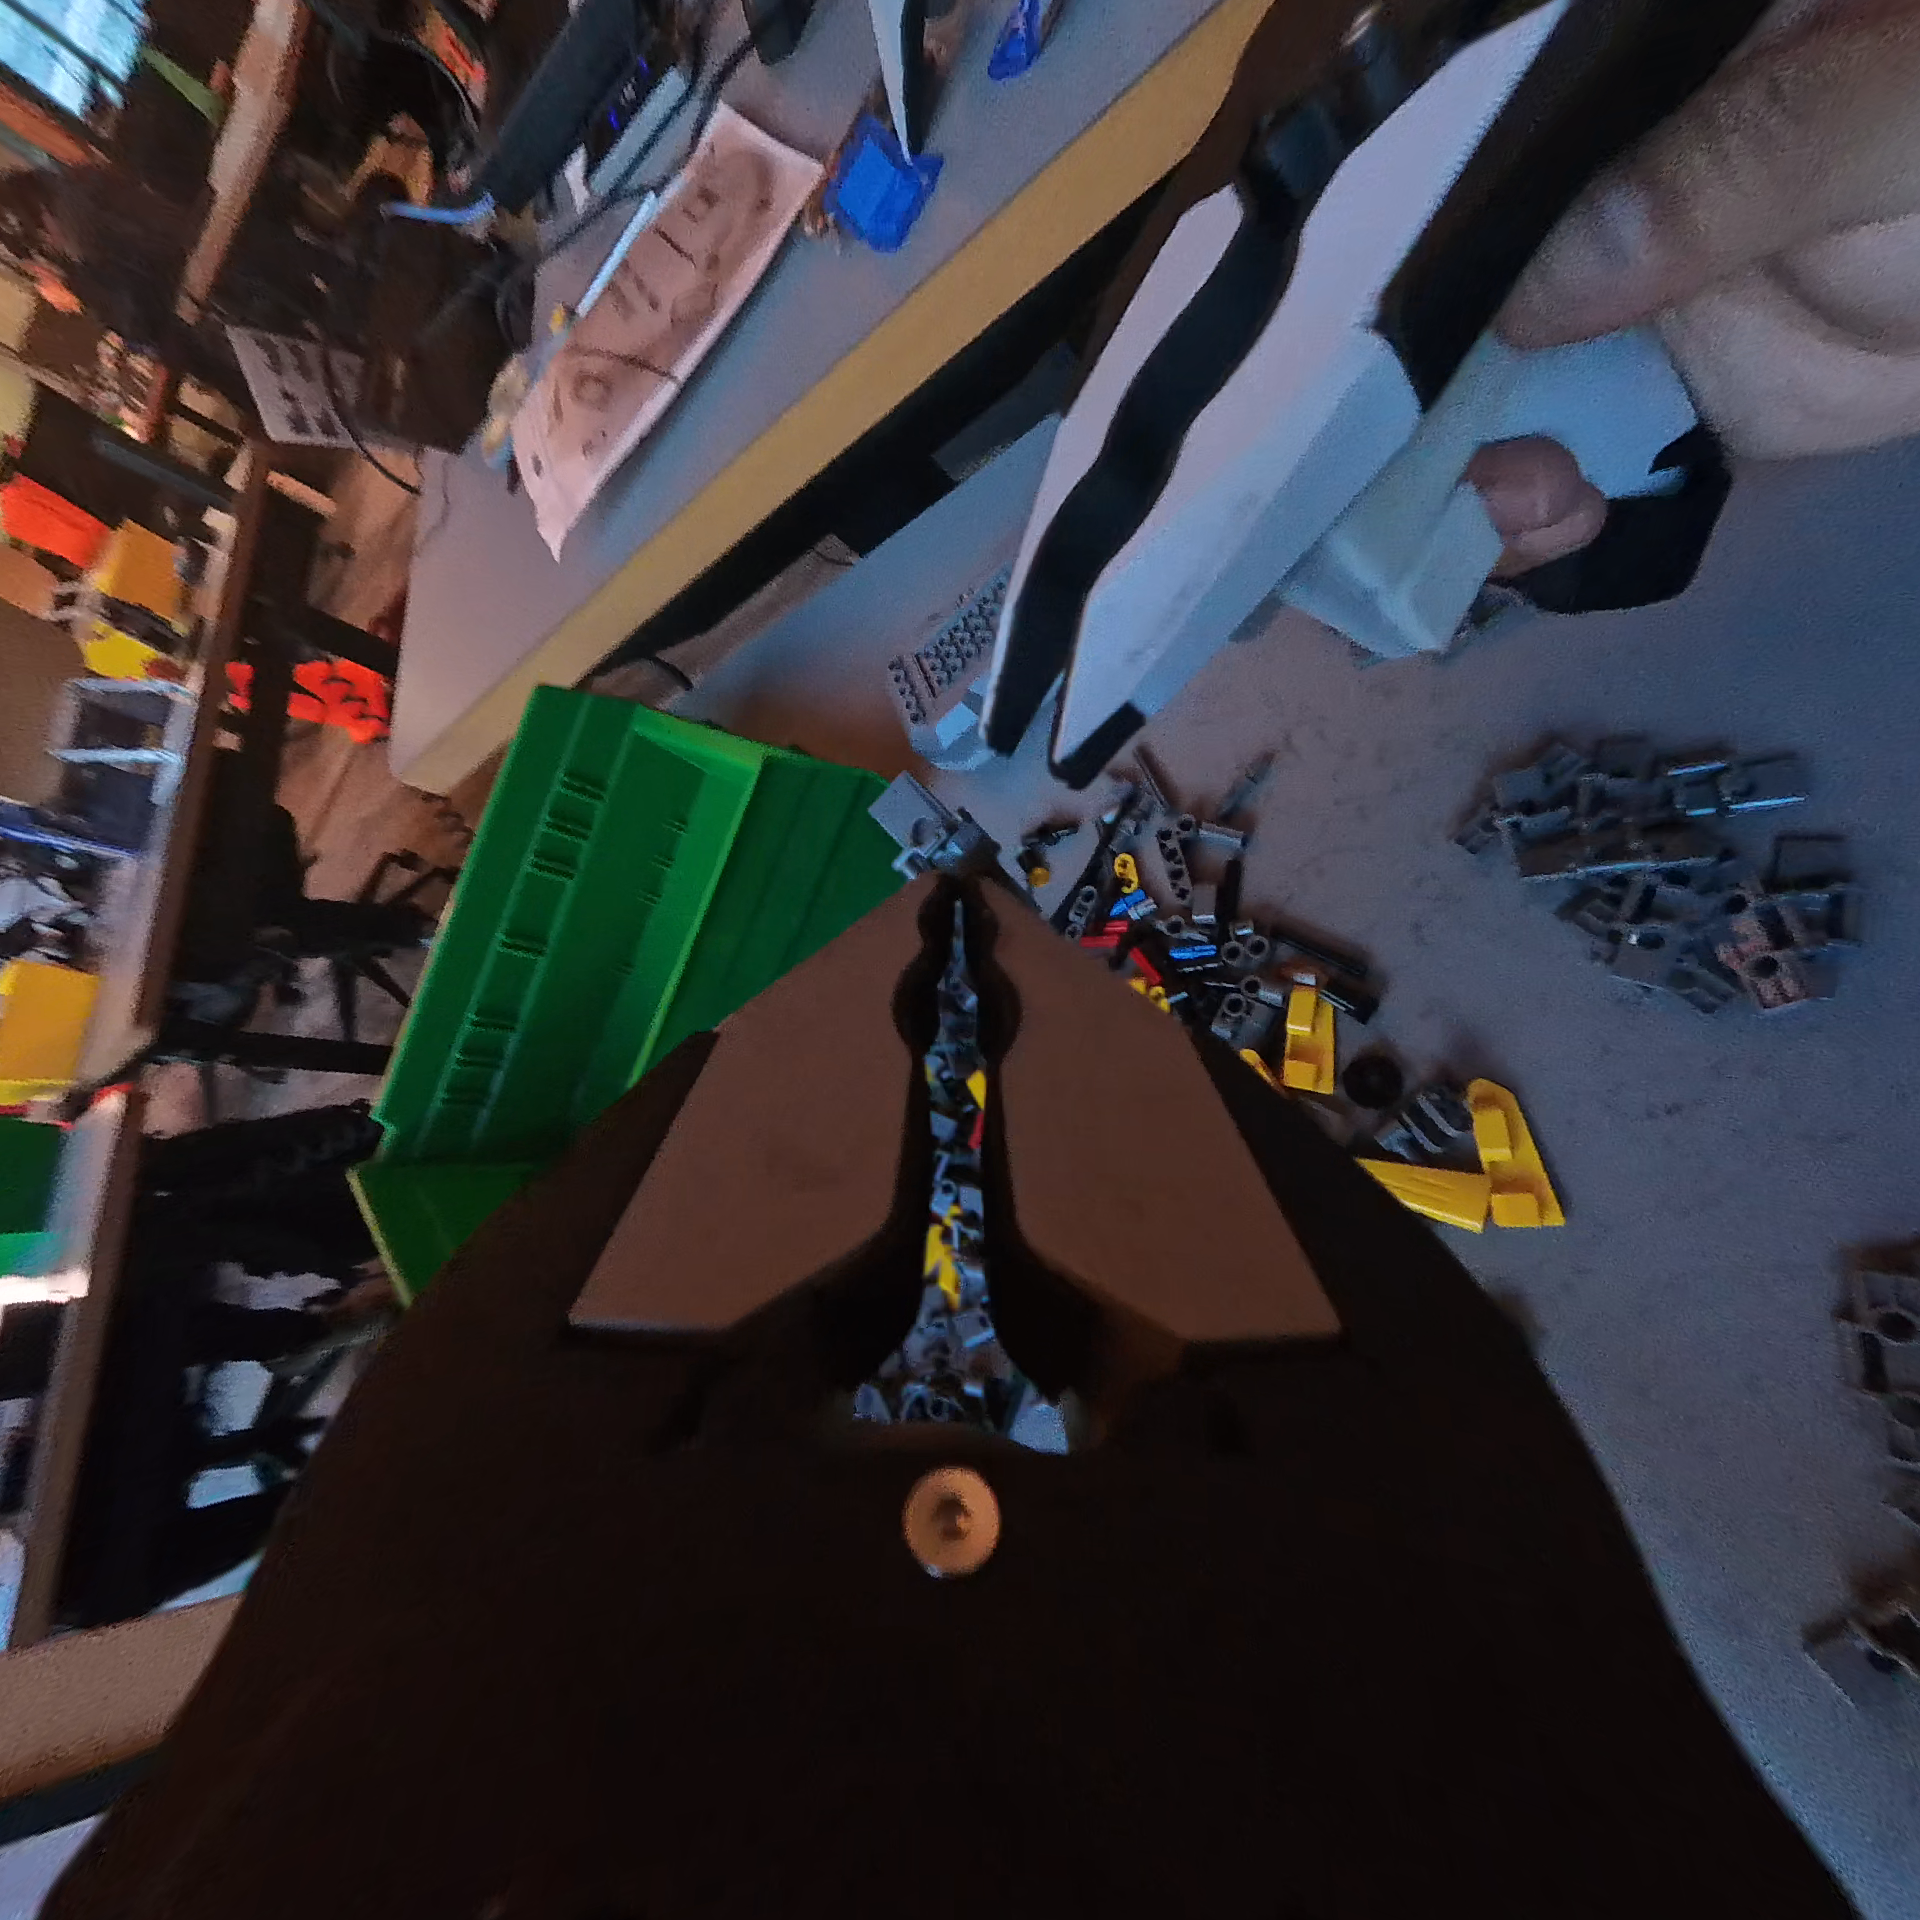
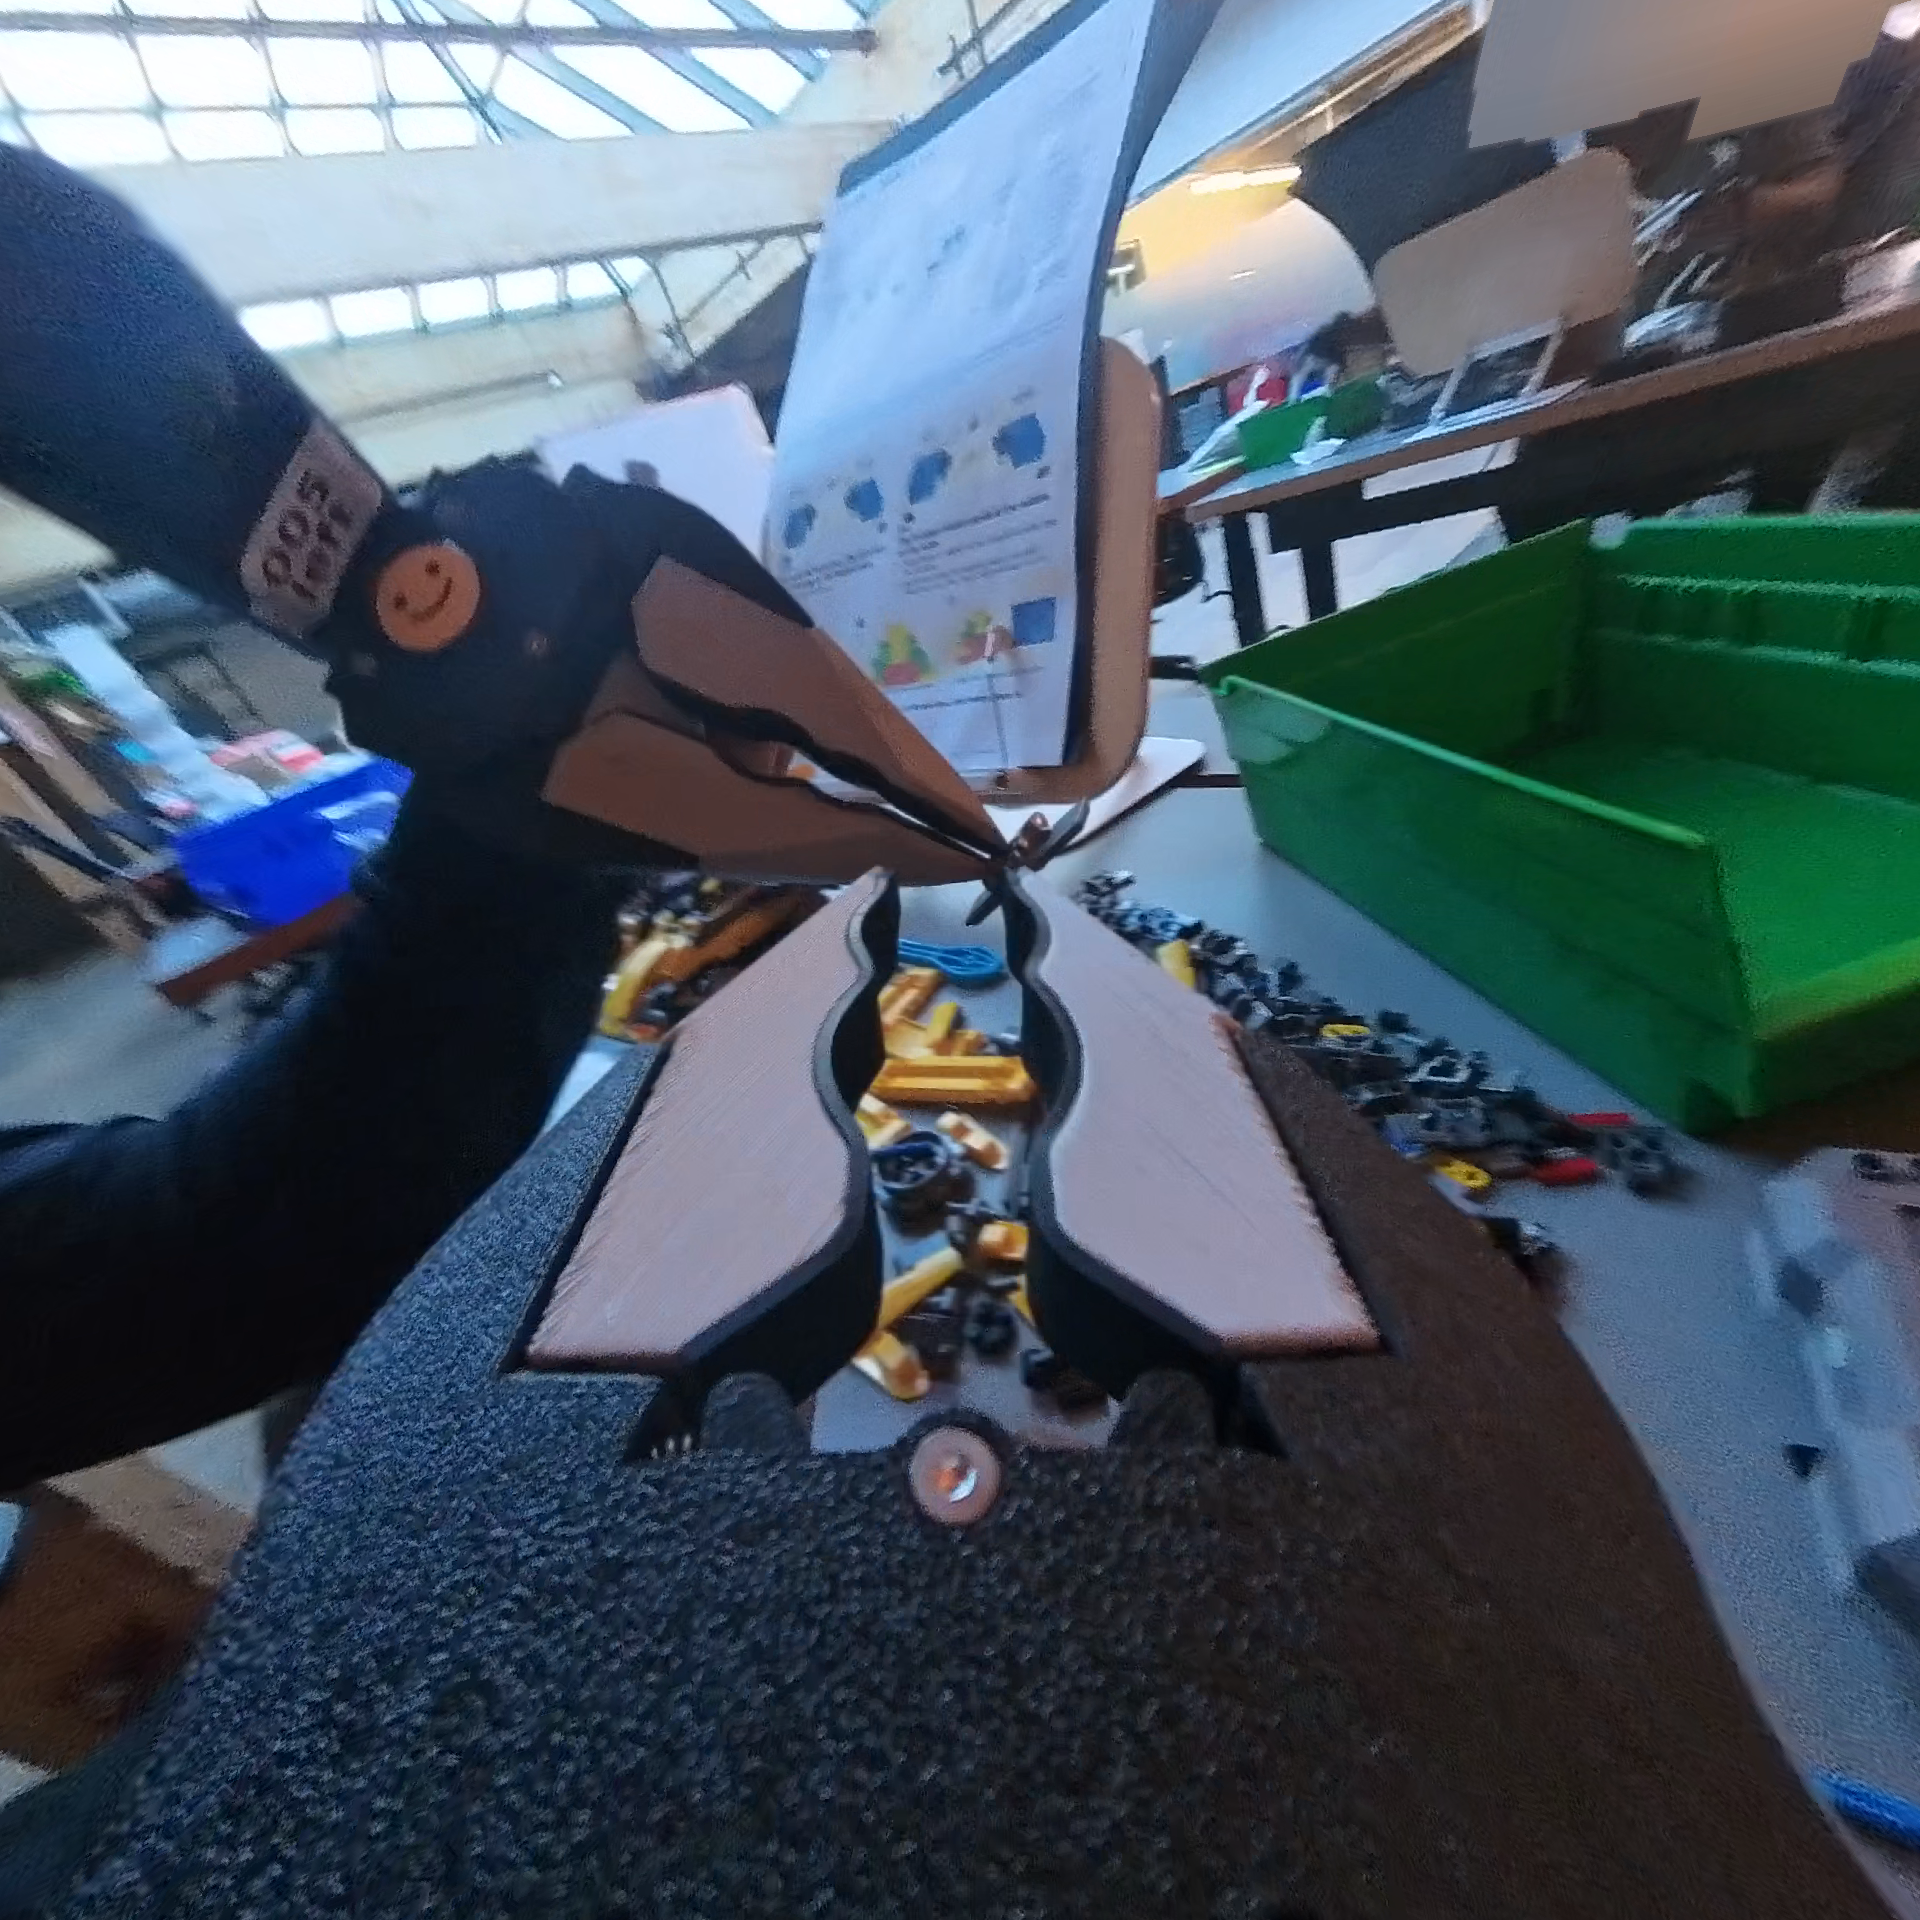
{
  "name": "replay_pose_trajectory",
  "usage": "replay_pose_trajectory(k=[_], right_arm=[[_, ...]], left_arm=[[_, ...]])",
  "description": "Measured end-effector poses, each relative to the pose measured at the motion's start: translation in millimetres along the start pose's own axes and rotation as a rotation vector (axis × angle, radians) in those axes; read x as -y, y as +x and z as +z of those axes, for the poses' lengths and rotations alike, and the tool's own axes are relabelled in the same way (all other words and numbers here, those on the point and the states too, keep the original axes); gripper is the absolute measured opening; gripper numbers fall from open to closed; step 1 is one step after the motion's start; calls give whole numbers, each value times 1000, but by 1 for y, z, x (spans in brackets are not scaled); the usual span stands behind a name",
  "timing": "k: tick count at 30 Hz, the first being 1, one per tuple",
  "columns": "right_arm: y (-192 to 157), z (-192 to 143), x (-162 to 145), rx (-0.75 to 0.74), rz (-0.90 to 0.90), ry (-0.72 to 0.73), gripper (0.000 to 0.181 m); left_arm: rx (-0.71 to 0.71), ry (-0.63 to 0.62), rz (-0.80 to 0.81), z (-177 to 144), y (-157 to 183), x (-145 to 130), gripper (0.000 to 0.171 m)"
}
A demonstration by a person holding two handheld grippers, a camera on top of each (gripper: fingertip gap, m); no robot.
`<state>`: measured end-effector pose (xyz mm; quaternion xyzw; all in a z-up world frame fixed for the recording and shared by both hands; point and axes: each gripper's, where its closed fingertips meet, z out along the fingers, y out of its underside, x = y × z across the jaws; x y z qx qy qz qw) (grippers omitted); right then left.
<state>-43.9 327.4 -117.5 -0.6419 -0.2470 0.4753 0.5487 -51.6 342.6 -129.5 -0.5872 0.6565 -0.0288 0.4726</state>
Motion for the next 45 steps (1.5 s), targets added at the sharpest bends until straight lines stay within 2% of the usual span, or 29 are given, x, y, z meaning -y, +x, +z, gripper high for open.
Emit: replay_pose_trajectory(k=[6, 8, 10, 14, 16, 18, 19, 21, 24, 26, 27, 29, 34, 37, 39, 43, 45], right_arm=[[-4, -4, 9, 56, 123, 15, 21], [-6, -6, 13, 82, 154, 34, 21], [-9, -7, 14, 119, 187, 38, 9], [-7, -9, 13, 157, 250, 33, 8], [-6, -11, 15, 151, 236, 19, 7], [5, -20, 21, 80, 157, -12, 7], [13, -28, 25, 30, 102, -33, 6], [29, -45, 23, -59, -3, -160, 6], [56, -77, -26, -179, -107, -565, 7], [78, -100, -54, -287, -181, -754, 7], [77, -108, -69, -269, -159, -842, 7], [68, -118, -91, -207, -80, -952, 7], [73, -142, -116, -220, -42, -1110, 7], [77, -146, -121, -237, -12, -1125, 8], [79, -144, -122, -239, -7, -1121, 8], [85, -145, -123, -258, -4, -1121, 12], [86, -144, -119, -268, -6, -1105, 17]], left_arm=[[27, 72, 74, -14, 7, 32, 0], [28, 72, 84, -14, 9, 34, 0], [22, 75, 89, -14, 11, 36, 0], [19, 76, 83, -11, 13, 37, 0], [11, 81, 74, -12, 15, 38, 0], [6, 76, 60, -12, 15, 35, 0], [15, 72, 48, -13, 13, 34, 5], [28, 61, 33, -14, 8, 30, 9], [38, 60, 28, -12, 5, 28, 9], [35, 48, 29, -8, 7, 26, 8], [31, 38, 33, -6, 8, 25, 8], [25, 28, 40, -3, 10, 25, 7], [14, 24, 19, 2, 10, 20, 6], [83, -25, -59, 7, -11, 6, 7], [208, -76, -224, 8, -44, -8, 9], [232, -50, -625, 12, -75, -32, 17], [222, -80, -708, 17, -78, -50, 22]])
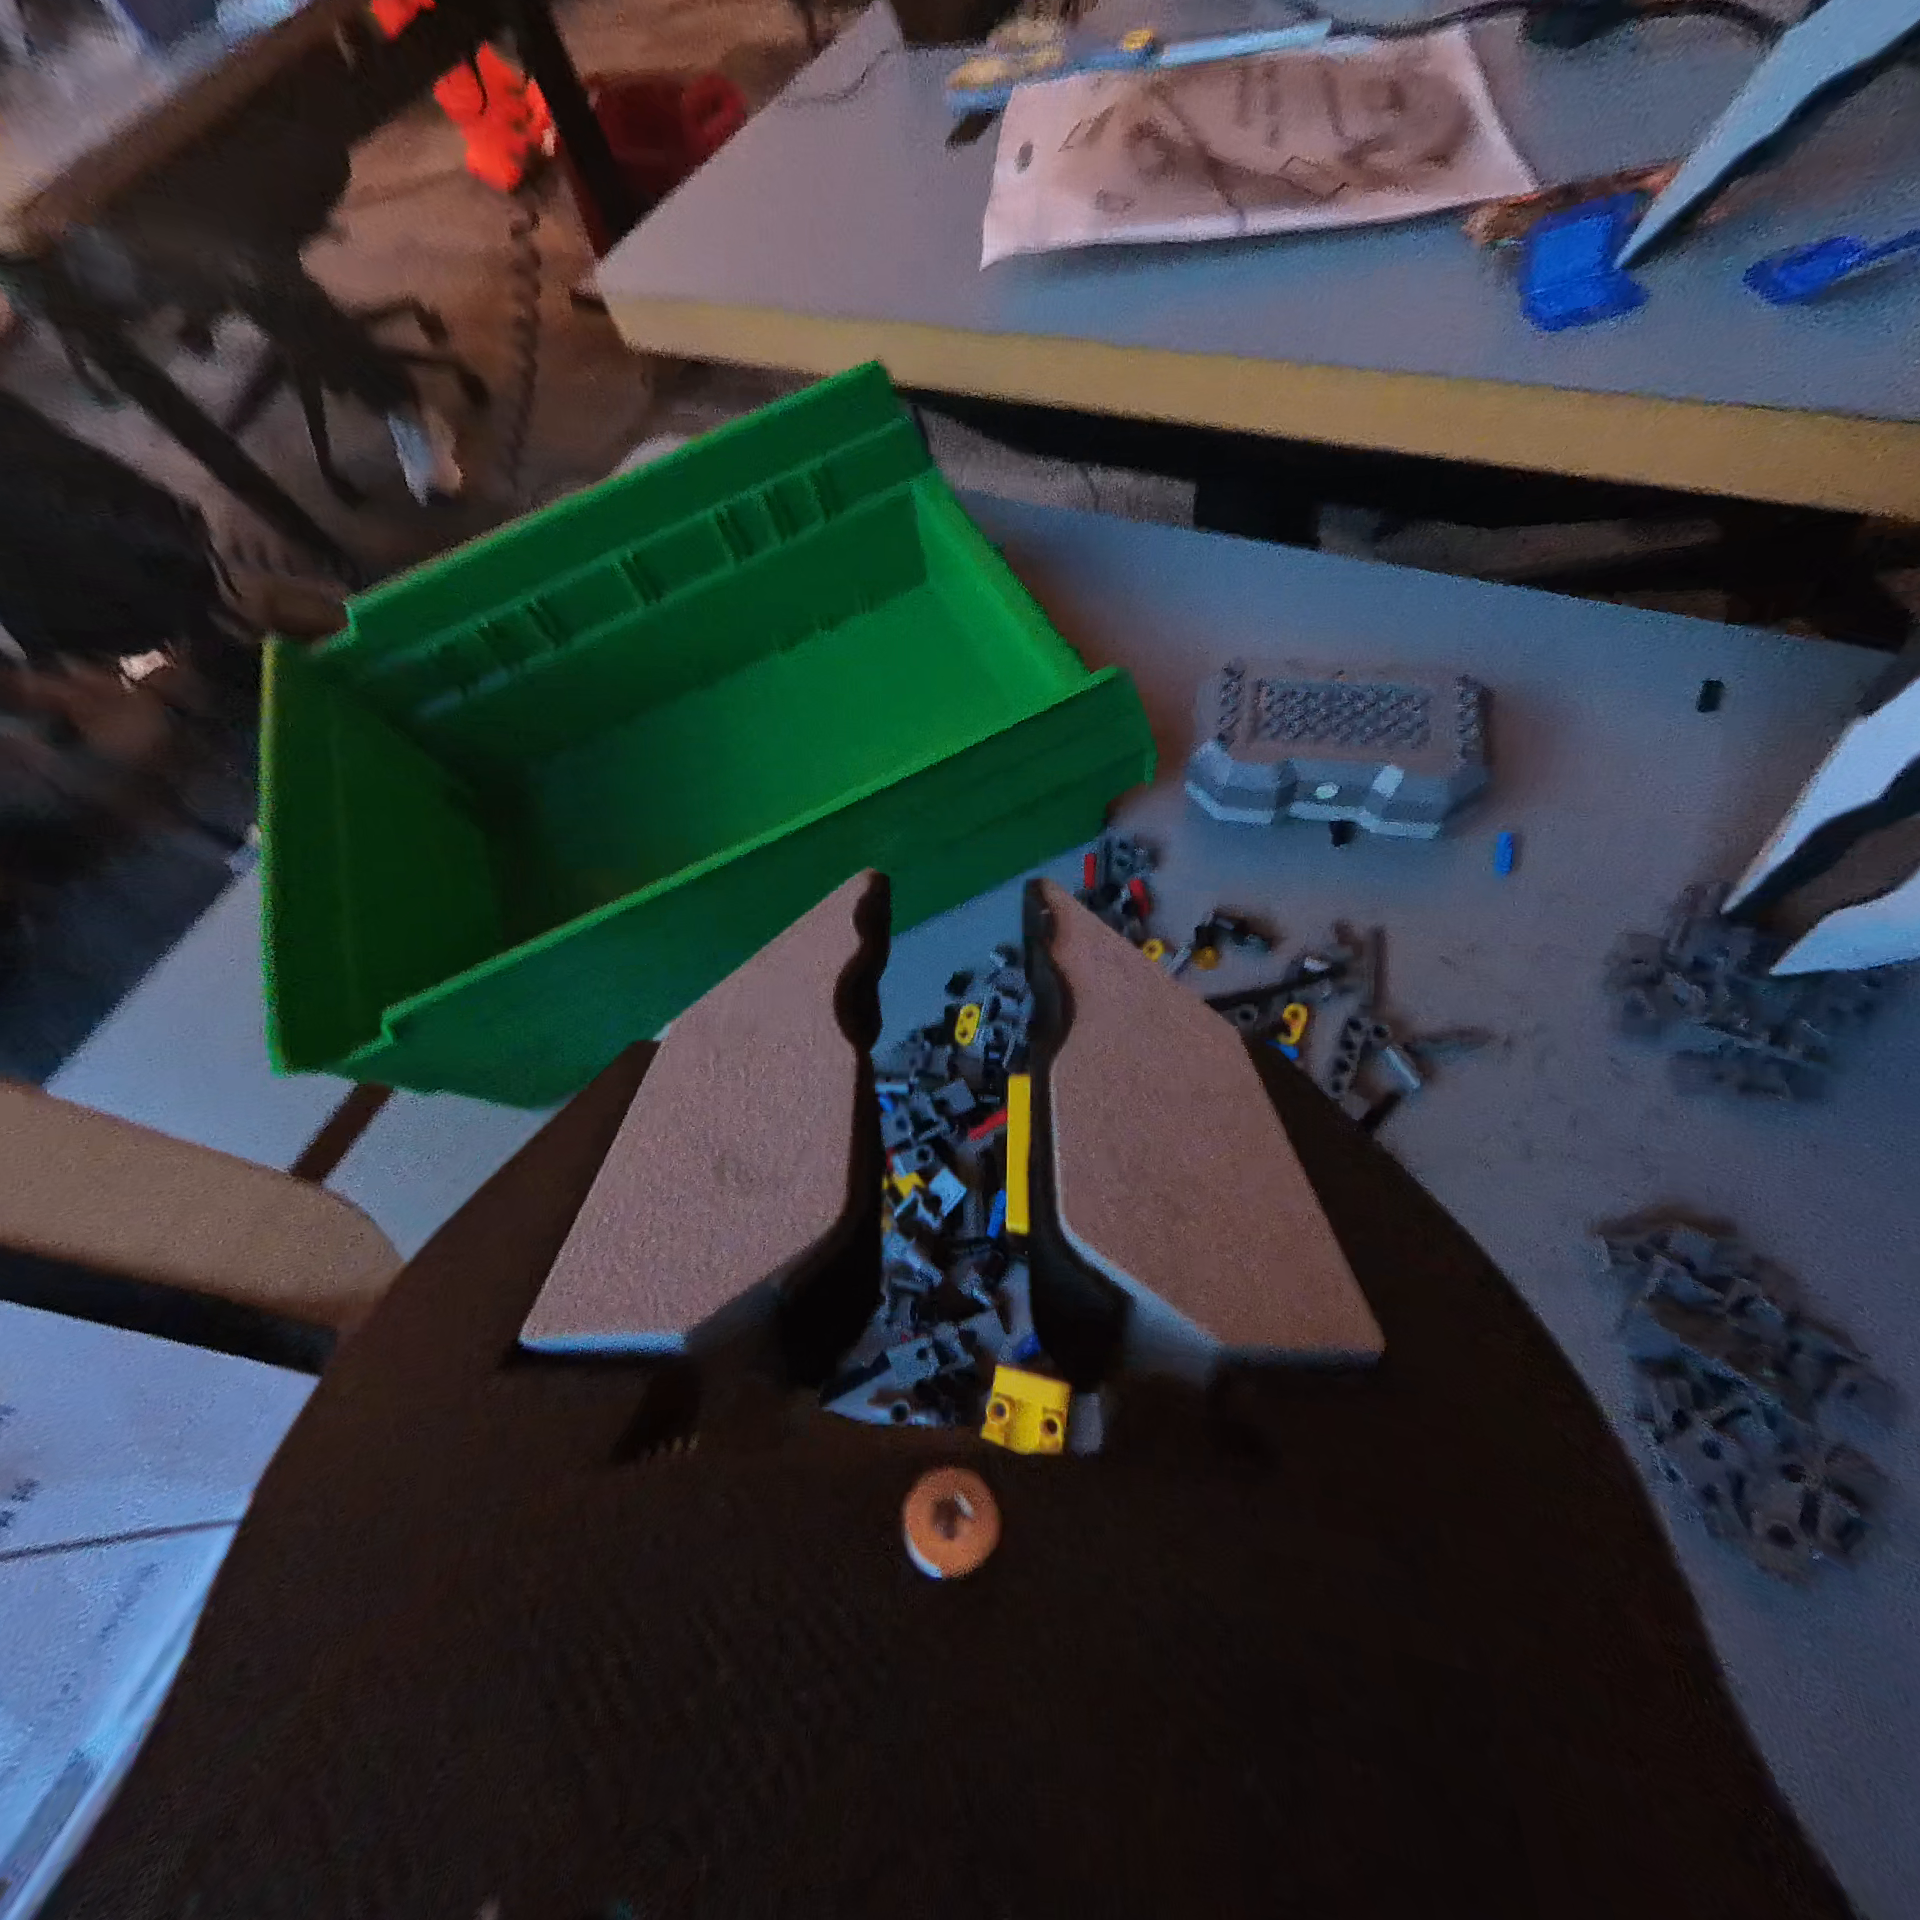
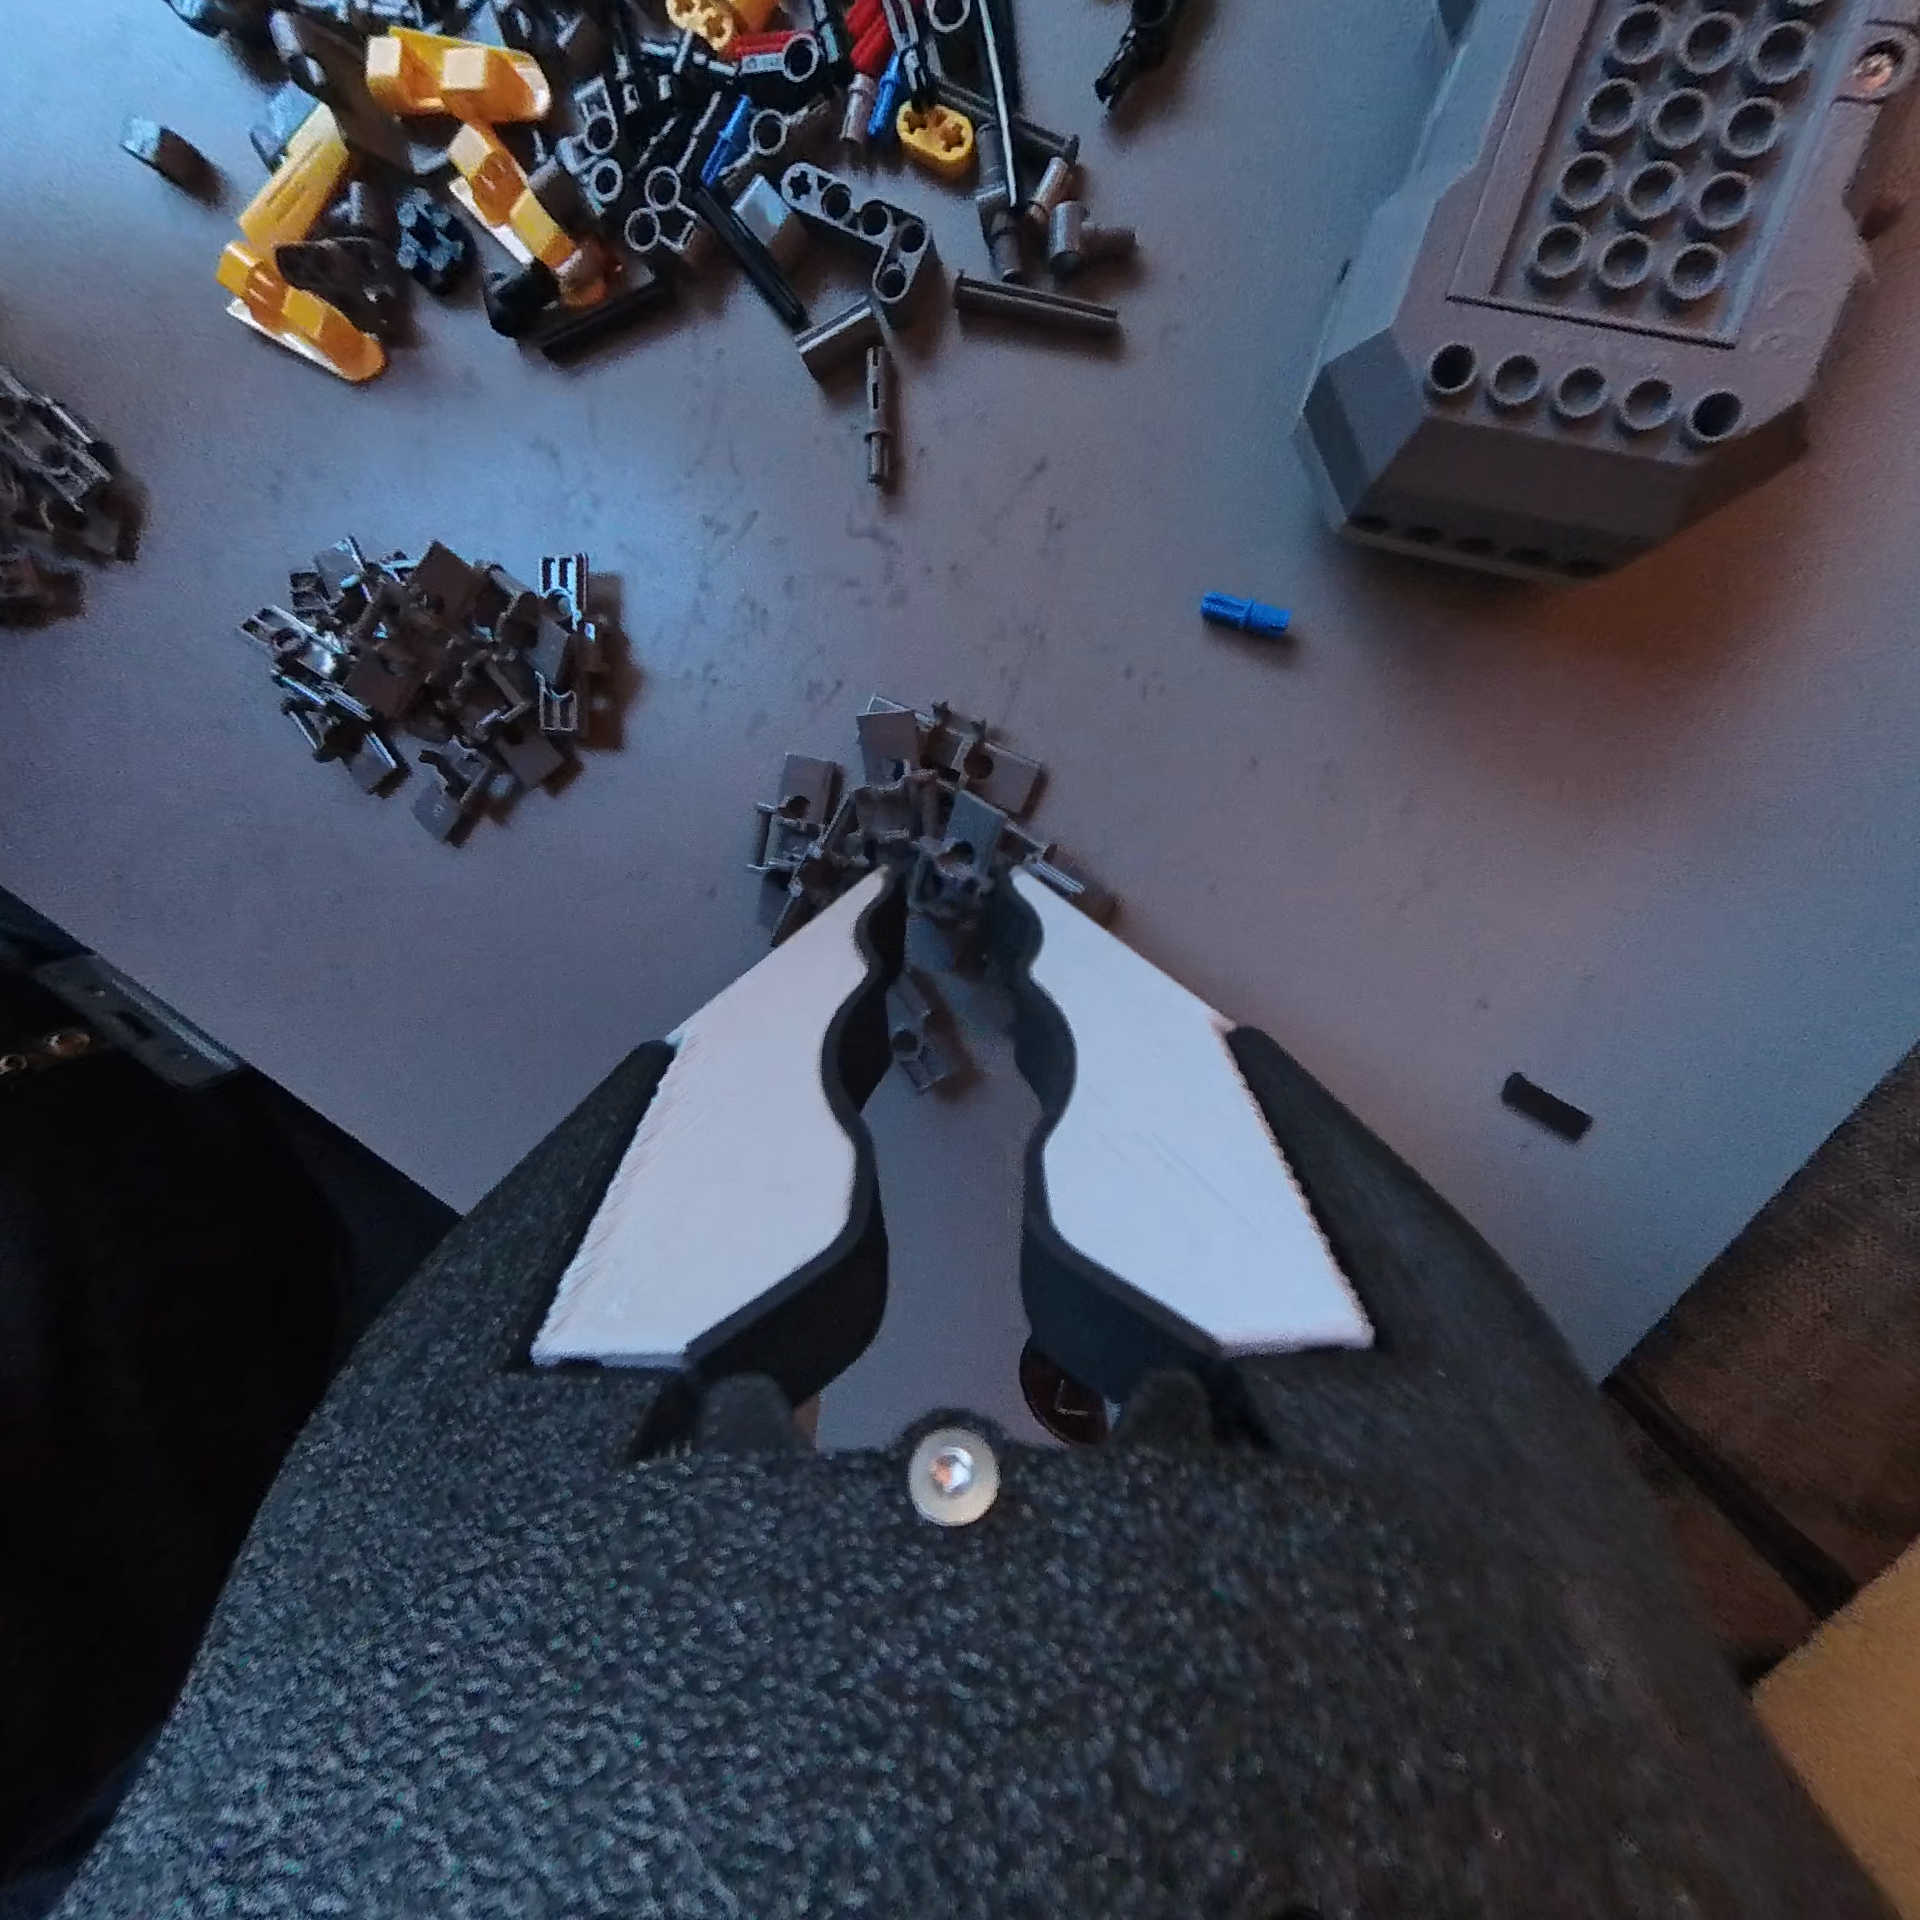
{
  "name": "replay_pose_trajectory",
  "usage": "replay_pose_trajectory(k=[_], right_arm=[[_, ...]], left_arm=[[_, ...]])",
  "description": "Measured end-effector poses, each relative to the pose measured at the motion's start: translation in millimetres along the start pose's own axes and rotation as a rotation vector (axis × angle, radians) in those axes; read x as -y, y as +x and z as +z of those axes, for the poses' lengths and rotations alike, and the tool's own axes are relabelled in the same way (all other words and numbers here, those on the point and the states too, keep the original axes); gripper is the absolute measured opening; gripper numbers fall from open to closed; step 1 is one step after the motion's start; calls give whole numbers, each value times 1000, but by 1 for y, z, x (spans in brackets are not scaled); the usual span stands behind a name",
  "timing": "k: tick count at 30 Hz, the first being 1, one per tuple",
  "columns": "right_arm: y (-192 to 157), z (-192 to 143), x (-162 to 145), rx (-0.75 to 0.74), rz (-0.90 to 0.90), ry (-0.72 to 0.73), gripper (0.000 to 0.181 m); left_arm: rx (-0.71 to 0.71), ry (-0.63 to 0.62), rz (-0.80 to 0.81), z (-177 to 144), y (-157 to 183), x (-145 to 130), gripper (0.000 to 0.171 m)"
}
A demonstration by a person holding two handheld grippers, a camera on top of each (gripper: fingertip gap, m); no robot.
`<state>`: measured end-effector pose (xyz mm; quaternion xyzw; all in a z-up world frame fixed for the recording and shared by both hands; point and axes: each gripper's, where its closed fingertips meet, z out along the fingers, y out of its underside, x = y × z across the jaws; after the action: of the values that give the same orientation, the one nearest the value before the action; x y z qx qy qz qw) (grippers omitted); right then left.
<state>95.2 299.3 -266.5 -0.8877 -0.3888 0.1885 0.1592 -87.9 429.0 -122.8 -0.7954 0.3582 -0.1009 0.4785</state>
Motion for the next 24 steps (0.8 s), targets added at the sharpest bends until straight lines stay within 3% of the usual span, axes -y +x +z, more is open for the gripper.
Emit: replay_pose_trajectory(k=[4, 9, 11, 18, 24], right_arm=[[-2, -10, 15, -7, -8, 86, 17], [1, -39, 55, -43, 19, 322, 16], [0, -49, 65, -51, 17, 393, 15], [-2, -66, 78, -94, -23, 488, 11], [-3, -69, 79, -92, -26, 502, 10]], left_arm=[[-87, -140, -20, 20, 7, -35, 26], [-215, -405, 50, 39, 30, -95, 27], [-216, -457, 77, 45, 32, -108, 28], [-224, -545, 80, 54, 31, -132, 29], [-224, -570, 83, 55, 30, -138, 14]])
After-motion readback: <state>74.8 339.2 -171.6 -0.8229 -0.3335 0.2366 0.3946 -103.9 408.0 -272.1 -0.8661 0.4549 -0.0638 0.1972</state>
